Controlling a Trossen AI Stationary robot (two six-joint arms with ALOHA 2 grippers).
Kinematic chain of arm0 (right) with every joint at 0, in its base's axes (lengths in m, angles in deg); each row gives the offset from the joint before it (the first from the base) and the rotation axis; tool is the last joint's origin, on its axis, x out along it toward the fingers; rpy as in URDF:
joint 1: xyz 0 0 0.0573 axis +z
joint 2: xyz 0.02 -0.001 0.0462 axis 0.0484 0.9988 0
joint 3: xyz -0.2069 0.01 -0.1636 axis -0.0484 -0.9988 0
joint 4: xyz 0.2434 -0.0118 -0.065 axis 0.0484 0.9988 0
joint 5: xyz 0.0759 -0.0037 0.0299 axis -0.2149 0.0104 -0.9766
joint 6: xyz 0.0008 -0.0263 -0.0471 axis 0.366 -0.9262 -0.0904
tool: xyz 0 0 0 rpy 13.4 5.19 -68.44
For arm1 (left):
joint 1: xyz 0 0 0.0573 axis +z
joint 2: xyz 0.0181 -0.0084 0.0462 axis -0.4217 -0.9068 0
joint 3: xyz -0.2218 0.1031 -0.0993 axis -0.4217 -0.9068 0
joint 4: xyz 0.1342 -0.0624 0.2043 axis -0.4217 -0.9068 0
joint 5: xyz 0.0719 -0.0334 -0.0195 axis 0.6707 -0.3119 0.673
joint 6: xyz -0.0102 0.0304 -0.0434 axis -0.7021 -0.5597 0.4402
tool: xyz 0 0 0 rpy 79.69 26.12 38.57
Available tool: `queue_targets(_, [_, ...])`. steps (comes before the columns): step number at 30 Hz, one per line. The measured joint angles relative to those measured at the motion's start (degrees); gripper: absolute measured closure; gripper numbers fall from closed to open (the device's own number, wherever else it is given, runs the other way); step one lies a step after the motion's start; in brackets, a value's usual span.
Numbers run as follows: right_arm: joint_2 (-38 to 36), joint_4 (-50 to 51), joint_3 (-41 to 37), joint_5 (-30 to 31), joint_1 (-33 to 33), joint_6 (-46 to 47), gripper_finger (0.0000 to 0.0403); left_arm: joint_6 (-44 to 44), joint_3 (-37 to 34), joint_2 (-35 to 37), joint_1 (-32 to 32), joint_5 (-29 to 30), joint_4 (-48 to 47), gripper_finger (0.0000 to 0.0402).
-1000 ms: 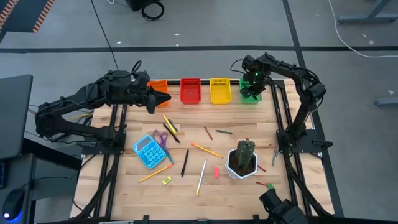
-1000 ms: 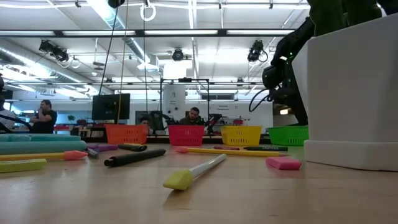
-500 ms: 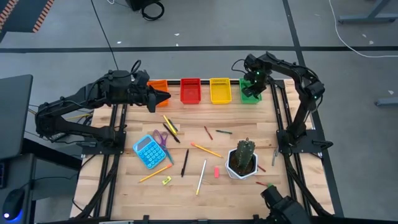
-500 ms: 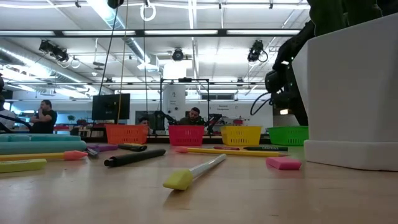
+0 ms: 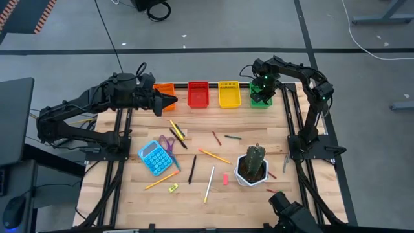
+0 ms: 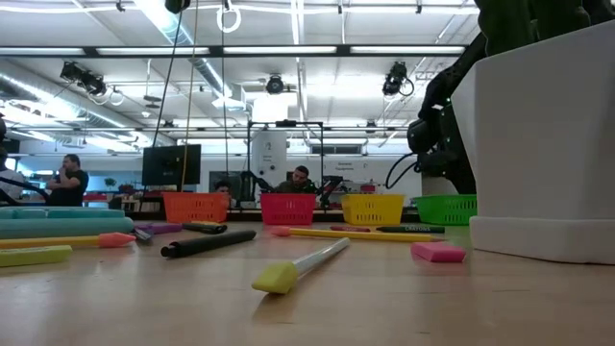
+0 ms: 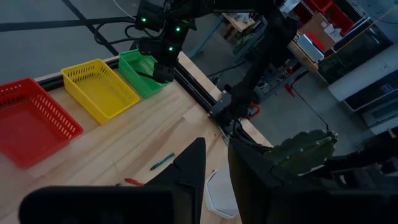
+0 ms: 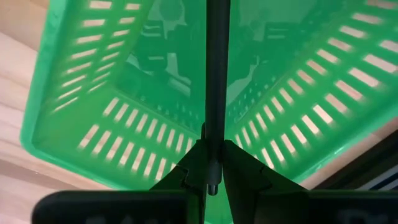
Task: Sort crayons/erasers/pens/pencils in bins
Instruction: Put the top right black pen into the green bin, then put the right green crayon into the yellow bin
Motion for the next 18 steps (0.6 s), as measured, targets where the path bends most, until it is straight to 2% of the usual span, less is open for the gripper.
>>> queue_targets(4, [0.0, -0.1, 0.0, 0.0, 0.0, 0.0, 0.0348, 0.0, 0.0, 0.0, 0.0, 0.0, 0.0, 0.0323])
queue_targets(12, [0.0, -0.5, 0.0, 0.0, 0.0, 0.4, 0.0296, -0.1, 0.0, 0.0, 0.0, 0.0, 0.0, 0.032])
queue_targets(18, [-2.2, 1.6, 0.1, 0.0, 0.1, 0.9, 0.0277, -0.7, 0.0, 0.0, 0.0, 0.0, 0.0, 0.0319])
